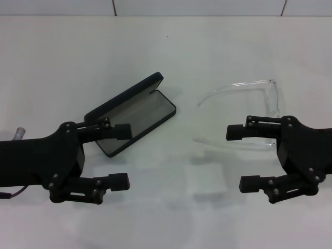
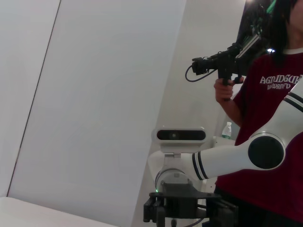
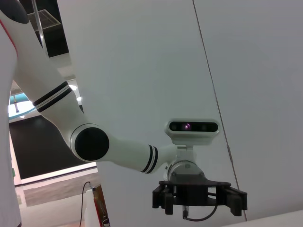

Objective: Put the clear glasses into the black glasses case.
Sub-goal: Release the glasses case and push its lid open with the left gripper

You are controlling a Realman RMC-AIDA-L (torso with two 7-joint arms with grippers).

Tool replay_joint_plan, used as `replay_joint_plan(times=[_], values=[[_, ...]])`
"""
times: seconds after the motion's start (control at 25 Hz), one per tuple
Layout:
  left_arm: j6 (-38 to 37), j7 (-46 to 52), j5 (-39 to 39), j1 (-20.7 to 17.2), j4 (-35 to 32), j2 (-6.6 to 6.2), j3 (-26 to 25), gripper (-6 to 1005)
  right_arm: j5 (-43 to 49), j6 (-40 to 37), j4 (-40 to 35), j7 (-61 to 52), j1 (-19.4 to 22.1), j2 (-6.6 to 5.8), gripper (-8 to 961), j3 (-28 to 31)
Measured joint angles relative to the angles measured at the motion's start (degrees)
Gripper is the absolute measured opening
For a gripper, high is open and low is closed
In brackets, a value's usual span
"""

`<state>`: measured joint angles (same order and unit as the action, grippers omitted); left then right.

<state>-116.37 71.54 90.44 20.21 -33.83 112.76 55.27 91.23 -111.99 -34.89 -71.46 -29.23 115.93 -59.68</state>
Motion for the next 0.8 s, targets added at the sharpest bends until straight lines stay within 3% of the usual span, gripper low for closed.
replay_joint_plan(times=[0.56, 0.8], values=[[0.08, 0.46, -0.21, -0.02, -0.1, 0.0, -0.27, 875, -0.09, 0.38, 0.01, 0.0, 0.06, -0.06, 859, 0.44], [0.89, 12.91, -1.38, 3.46, -3.8, 0.15, -8.12, 873, 0.08, 2.13, -0.7, 0.0, 1.84, -0.45, 859, 5.89]])
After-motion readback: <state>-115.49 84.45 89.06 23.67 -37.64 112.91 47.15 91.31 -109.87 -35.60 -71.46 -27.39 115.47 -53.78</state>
